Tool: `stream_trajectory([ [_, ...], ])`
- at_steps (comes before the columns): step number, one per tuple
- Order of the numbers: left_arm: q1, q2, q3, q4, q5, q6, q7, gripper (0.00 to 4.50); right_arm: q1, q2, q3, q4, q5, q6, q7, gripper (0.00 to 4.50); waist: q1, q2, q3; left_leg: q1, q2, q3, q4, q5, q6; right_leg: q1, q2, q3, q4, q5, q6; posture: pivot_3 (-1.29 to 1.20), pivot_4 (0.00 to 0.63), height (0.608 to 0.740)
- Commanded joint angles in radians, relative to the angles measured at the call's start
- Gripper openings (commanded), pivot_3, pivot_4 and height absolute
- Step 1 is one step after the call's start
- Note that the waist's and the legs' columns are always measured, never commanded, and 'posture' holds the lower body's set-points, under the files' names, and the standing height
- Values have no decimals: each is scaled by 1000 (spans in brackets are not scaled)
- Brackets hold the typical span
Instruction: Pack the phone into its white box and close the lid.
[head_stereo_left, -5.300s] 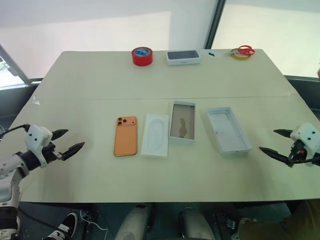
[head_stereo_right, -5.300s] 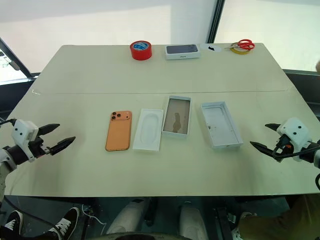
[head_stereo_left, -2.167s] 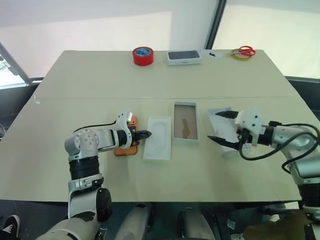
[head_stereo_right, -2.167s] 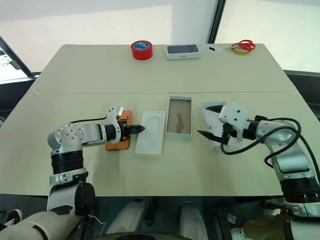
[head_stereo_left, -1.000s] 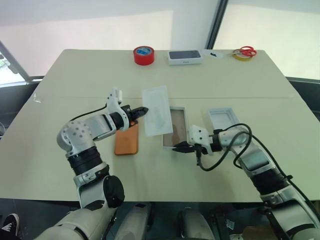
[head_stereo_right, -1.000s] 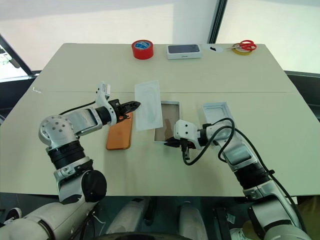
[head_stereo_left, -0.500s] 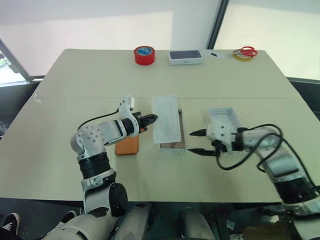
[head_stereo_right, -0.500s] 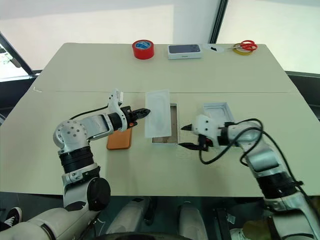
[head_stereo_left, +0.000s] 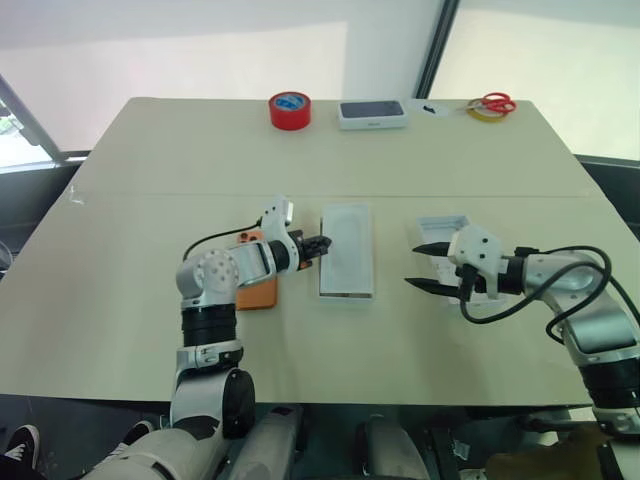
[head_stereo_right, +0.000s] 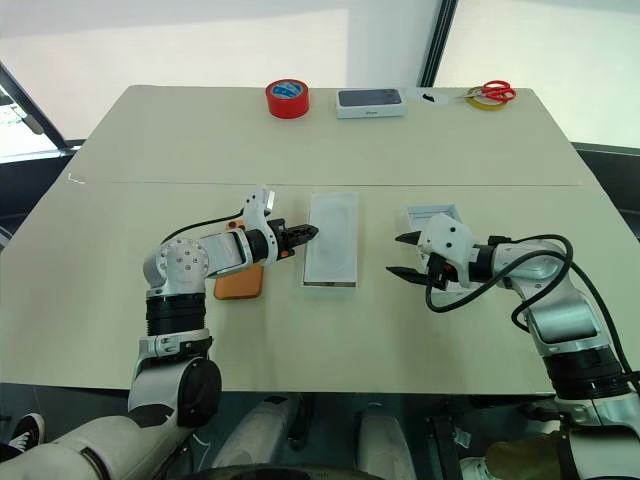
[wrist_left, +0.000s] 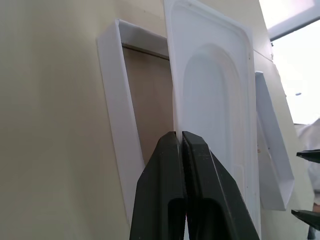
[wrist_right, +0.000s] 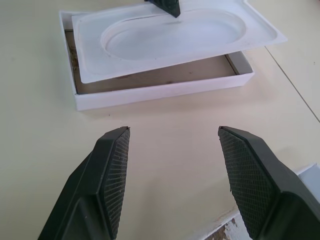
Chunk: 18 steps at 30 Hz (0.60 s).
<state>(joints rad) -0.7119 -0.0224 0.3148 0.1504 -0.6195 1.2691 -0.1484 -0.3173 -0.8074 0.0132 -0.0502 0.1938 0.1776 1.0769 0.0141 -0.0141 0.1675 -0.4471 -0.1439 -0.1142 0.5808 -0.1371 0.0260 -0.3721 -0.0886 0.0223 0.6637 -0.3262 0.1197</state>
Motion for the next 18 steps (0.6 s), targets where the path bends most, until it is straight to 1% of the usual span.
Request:
stream_trajectory([
  [1, -9, 5, -35, -14, 0, -23, -19, 0, -1, -9, -37, -15, 10, -24, -14, 2916, -1, 0, 0, 0, 0, 0, 0, 0, 0, 0, 0, 0, 0, 0, 0, 0, 150, 736],
  [4, -6, 11, -47, -16, 3, -33, -17, 947, -5, -6, -33, -7, 9, -32, -21, 2970, -1, 0, 0, 0, 0, 0, 0, 0, 0, 0, 0, 0, 0, 0, 0, 0, 150, 736],
  [6, -12, 7, -42, -29, -7, -18, -11, 1821, -9, -3, -28, 0, 7, -36, -23, 2970, -2, 0, 0, 0, 0, 0, 0, 0, 0, 0, 0, 0, 0, 0, 0, 0, 150, 736],
  [9, -16, 16, -50, -51, -2, -18, -8, 3366, -19, 4, -20, 15, 3, -44, -27, 2970, -2, 0, 0, 1, 0, 0, 0, 0, 0, 0, 0, 0, 0, 0, 0, 0, 150, 736],
  [10, -18, 20, -45, -62, -6, -13, -6, 3799, -24, 7, -17, 24, 1, -49, -28, 2970, -2, 0, 0, 1, 0, 0, 0, 0, 0, 0, 0, 0, 0, 0, 0, 0, 150, 736],
  [12, -19, 30, -44, -85, -9, -4, -1, 3799, -33, 13, -11, 38, -2, -58, -29, 2970, -2, 0, 0, 1, 0, 0, 0, 0, 0, 0, 0, 0, 0, 0, 0, 0, 150, 736],
  [18, -33, 13, 9, -149, -47, 41, 34, 3799, -73, 44, 13, 75, -14, -75, -38, 2970, -2, 0, 0, 0, 0, 0, 0, 0, 0, 0, 0, 0, 0, 0, 0, 0, 150, 736],
])
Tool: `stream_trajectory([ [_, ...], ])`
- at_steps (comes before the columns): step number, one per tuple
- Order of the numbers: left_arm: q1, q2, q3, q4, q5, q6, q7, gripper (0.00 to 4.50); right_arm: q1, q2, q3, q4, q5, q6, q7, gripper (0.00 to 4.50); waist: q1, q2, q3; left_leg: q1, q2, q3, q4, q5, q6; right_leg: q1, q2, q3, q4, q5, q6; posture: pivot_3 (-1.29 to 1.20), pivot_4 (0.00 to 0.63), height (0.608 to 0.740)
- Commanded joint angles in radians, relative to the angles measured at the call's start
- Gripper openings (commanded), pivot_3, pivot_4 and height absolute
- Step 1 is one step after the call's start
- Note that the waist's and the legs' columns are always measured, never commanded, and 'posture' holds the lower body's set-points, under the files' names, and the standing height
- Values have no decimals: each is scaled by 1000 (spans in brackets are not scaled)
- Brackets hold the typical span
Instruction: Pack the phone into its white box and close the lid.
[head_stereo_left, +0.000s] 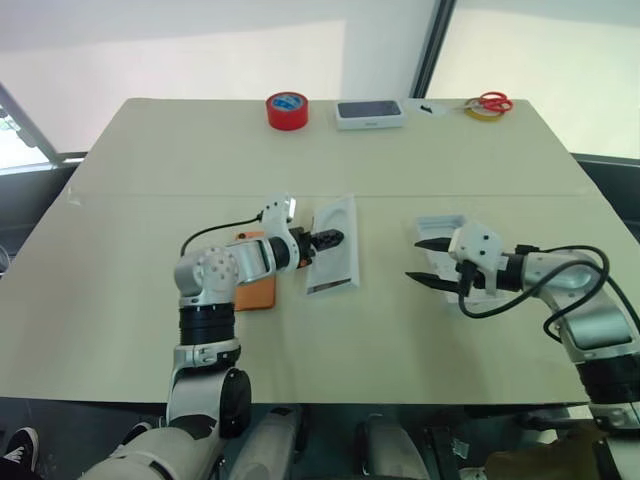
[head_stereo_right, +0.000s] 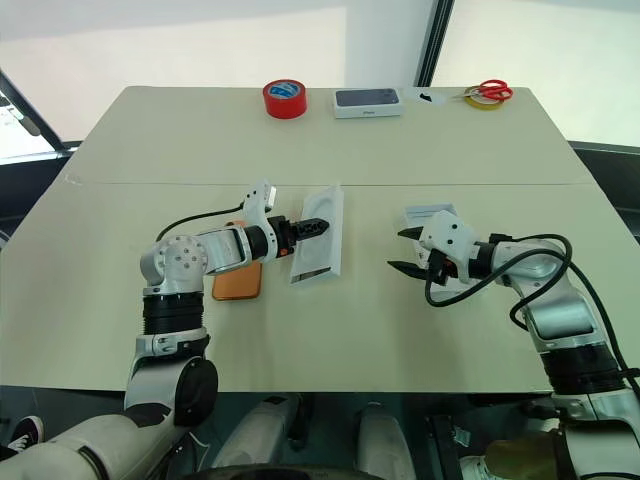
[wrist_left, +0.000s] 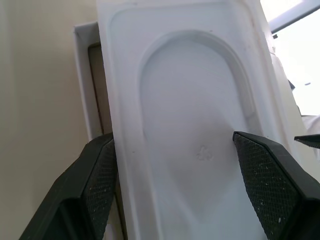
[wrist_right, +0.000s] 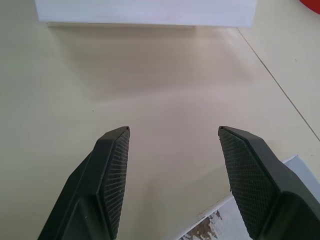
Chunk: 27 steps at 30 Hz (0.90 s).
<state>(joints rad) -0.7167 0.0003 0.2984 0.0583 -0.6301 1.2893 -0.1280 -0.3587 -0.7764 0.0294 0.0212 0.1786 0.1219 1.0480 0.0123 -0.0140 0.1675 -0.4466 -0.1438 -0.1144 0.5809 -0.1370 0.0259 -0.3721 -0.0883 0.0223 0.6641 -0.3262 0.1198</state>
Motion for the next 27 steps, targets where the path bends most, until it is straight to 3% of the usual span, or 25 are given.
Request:
stream_trajectory([
  [1, -29, -13, 29, -61, -37, 25, 21, 3799, -39, 20, 1, 8, -2, -22, -11, 2970, 0, 0, 0, 0, 0, 0, 0, 0, 0, 0, 0, 0, 0, 0, 0, 0, 150, 736],
  [7, -17, -27, 53, -106, -50, 73, 55, 3799, -76, 50, 20, 30, -14, -35, -12, 2970, 0, 0, 0, 0, 0, 0, 0, 0, 0, 0, 0, 0, 0, 0, 0, 0, 150, 736],
  [10, 12, 20, 12, -159, -35, 74, 31, 3799, -114, 82, 29, 47, -20, -43, -35, 2970, -2, 0, 0, 0, 0, 0, 0, 0, 0, 0, 0, 0, 0, 0, 0, 0, 150, 736],
  [13, 57, 103, -25, -234, -22, -34, -52, 3799, -158, 144, 44, 34, -10, -7, -74, 2970, -11, 0, 0, 0, 0, 0, -1, 1, -1, 0, 1, 0, 1, 0, 0, 0, 150, 736],
  [16, 132, 245, -119, -304, 35, -225, -209, 3861, -186, 213, 68, 30, -40, 14, -136, 2096, -21, 0, 0, 1, 1, 0, -2, 4, -7, -1, 1, 1, 1, 0, 0, 0, 150, 736],
  [20, 265, 448, -161, -337, 60, -432, -471, 3861, -232, 285, 140, 93, -168, -26, -260, 77, -25, 1, -1, 2, 1, 0, -4, 4, -7, -1, 1, 1, 1, 0, -1, 0, 150, 736],
  [24, 400, 577, -120, -302, 99, -691, -662, 3861, -275, 327, 217, 189, -276, -71, -323, 31, -21, 1, -1, 3, 1, 1, -6, 2, -3, -2, 1, 2, 1, 0, -2, 0, 150, 736],
  [27, 426, 605, -67, -235, 63, -691, -684, 3861, -285, 348, 250, 215, -299, -97, -319, 31, -11, 2, 0, 3, 1, 0, -6, 2, -3, -2, 1, 2, 1, 0, -2, 0, 150, 736],
])
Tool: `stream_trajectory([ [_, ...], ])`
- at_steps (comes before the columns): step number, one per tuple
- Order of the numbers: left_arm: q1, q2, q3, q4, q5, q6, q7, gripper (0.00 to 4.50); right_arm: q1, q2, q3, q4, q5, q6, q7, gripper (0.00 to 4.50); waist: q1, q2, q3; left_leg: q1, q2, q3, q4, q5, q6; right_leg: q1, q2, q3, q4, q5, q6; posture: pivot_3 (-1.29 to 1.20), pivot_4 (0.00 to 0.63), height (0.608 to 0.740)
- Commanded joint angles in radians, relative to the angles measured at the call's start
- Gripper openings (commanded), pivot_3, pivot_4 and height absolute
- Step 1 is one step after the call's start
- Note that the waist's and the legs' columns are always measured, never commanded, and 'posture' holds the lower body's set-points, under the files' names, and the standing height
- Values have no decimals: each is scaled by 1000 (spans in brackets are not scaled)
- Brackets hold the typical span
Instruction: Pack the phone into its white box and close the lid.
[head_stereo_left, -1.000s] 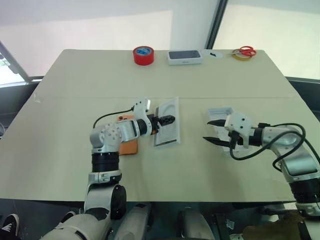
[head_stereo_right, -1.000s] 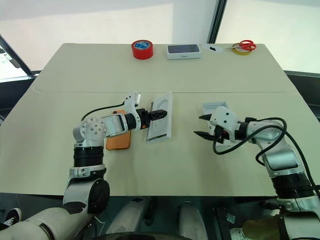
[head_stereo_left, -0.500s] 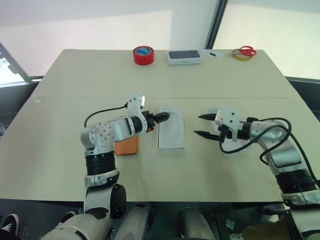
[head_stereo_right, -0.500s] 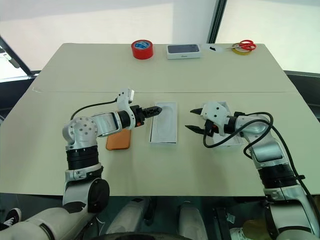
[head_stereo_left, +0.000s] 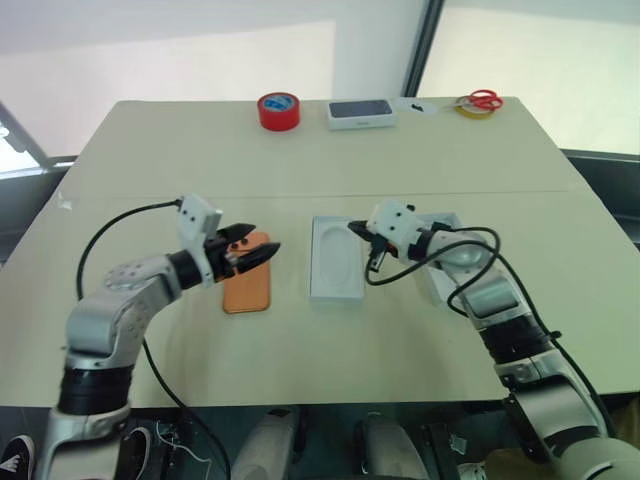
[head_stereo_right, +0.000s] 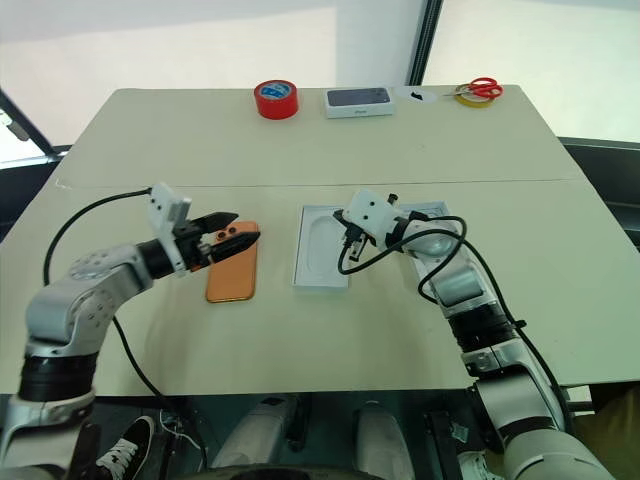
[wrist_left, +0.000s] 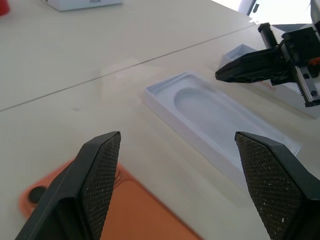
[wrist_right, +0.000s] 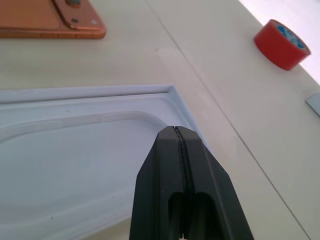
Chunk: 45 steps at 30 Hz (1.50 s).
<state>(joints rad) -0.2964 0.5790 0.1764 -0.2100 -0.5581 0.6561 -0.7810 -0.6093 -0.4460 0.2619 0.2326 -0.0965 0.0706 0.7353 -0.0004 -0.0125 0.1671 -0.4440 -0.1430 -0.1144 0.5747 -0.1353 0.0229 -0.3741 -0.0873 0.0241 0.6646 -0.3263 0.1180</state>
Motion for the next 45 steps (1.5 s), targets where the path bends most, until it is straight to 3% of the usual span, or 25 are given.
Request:
stream_trajectory([
  [1, 22, 40, 55, 62, 31, -103, -28, 3861, -41, 23, 29, 18, -37, -58, -10, 31, 2, 0, 0, 0, 0, 0, 0, 0, 0, 0, 0, 0, 0, 0, 0, 0, 150, 736],
  [8, 54, 28, 109, 77, 1, -135, 3, 3861, -45, 22, 168, 70, -166, -174, 40, 31, -6, 0, 0, 0, 0, 0, 0, 0, 0, 0, 0, 0, 0, 0, 0, 0, 150, 736],
  [20, 72, 28, 111, 25, -48, -109, 11, 3861, -102, 55, 187, 180, -216, -232, 34, 31, -17, 0, 0, 1, 1, 0, -1, 0, 0, 0, 2, 0, 1, 0, 0, 0, 150, 736],
  [26, 70, 29, 112, 34, -79, -84, 12, 3861, -54, 39, 104, -29, 28, -70, 269, 31, -13, 0, 0, 1, 1, 0, -1, 0, 0, 0, 2, 0, 1, 0, 0, 0, 150, 736],
  [38, 55, 23, 94, 55, -62, -97, 17, 3861, -204, 28, 182, 241, -248, -230, 44, 31, -14, 0, 0, 1, 1, 0, -2, 0, 0, -1, 2, 0, 1, 0, 0, 0, 150, 736],
  [45, 56, 21, 100, 51, -59, -102, 32, 3861, -182, 41, 263, 277, -304, -289, 114, 31, -14, 0, 0, 1, 1, 0, -2, 0, -1, -1, 2, 0, 1, 0, 0, 0, 150, 736],
])
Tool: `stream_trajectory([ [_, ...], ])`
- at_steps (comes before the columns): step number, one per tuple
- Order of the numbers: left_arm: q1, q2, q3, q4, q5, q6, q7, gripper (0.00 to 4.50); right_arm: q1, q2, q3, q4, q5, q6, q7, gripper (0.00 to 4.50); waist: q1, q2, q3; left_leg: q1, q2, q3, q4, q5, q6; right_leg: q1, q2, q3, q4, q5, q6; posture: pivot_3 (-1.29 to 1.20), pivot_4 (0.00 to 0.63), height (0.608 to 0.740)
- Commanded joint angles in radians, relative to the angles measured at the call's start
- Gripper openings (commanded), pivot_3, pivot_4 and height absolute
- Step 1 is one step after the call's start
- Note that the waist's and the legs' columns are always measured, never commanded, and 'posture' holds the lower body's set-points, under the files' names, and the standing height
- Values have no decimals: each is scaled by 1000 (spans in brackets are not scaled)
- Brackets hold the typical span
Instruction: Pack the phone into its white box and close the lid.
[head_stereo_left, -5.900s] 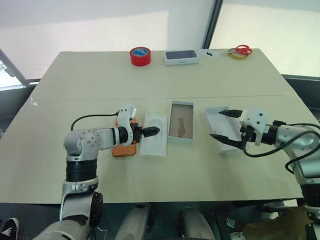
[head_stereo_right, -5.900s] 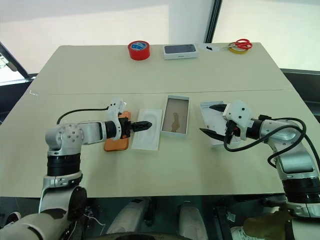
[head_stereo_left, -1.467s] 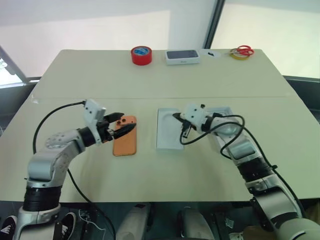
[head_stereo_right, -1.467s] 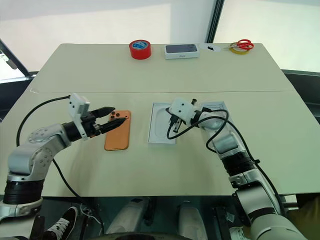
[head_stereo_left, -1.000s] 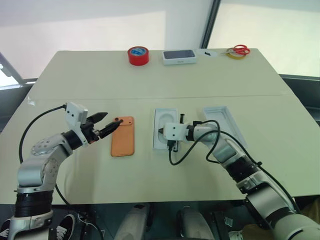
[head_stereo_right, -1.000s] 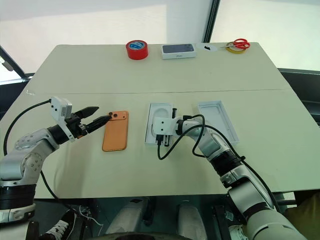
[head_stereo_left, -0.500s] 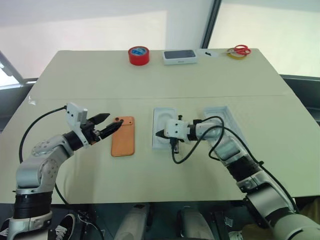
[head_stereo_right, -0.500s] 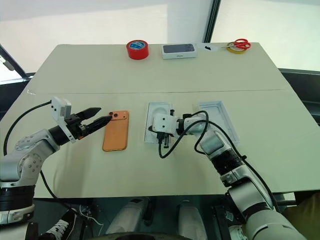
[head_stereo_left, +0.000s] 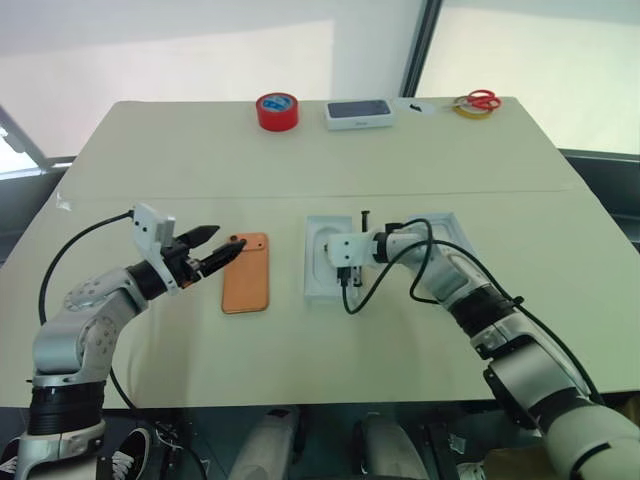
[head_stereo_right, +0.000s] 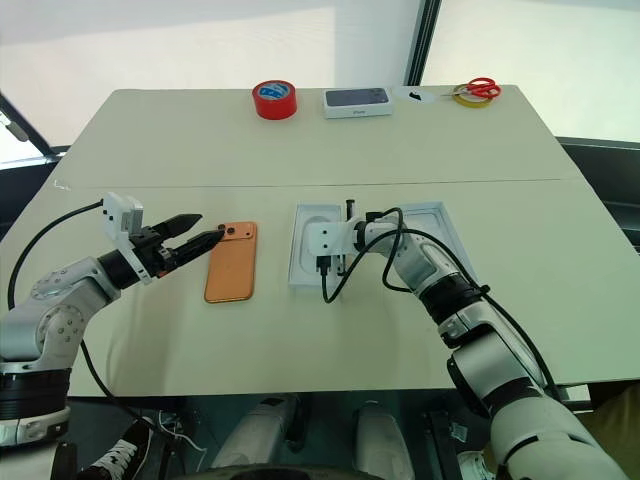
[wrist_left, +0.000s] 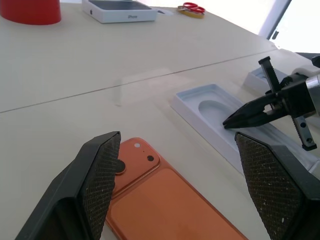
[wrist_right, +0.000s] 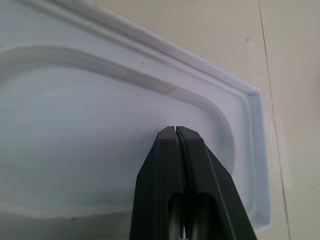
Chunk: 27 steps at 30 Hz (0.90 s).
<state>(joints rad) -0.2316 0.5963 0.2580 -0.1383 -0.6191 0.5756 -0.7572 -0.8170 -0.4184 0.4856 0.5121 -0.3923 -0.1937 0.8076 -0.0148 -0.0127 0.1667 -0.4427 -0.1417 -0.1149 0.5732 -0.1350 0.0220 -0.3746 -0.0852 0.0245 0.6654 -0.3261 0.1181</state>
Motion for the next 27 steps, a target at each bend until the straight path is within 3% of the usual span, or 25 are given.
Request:
stream_trajectory([
  [1, -9, 3, 21, -21, -1, -20, 12, 3861, 31, 25, 34, -6, 2, -26, 40, 31, 0, 0, 0, 0, 0, 0, 0, 0, 0, 0, 0, 0, 0, 0, 0, 0, 150, 736],
  [8, 14, 18, 36, -29, -47, 62, 28, 3861, 16, 32, -9, 12, 12, -28, 14, 31, -3, 0, 0, 0, 0, 0, 0, 0, 0, 0, 1, 0, 0, 0, 0, 0, 150, 736],
  [16, 3, 74, 163, 66, -157, 244, 67, 3861, 1, 115, -145, -154, 216, 85, 38, 31, -4, 0, 0, 0, 1, 0, 0, 0, 0, -1, 1, 0, 0, 0, 0, 0, 150, 736],
  [20, -13, 49, 235, 143, -277, 396, 106, 3861, 4, 193, -93, -235, 185, 182, 19, 31, -3, 0, 0, 0, 1, -1, -1, 0, 0, -1, 2, 0, 1, 0, 0, 0, 150, 736],
  [27, -16, 27, 170, 191, -218, 457, 187, 3861, -28, 275, 60, -207, 46, 321, 25, 31, 3, 0, 0, 0, 1, 0, 0, 0, 0, -1, 2, 0, 1, 1, -1, 0, 150, 736],
])
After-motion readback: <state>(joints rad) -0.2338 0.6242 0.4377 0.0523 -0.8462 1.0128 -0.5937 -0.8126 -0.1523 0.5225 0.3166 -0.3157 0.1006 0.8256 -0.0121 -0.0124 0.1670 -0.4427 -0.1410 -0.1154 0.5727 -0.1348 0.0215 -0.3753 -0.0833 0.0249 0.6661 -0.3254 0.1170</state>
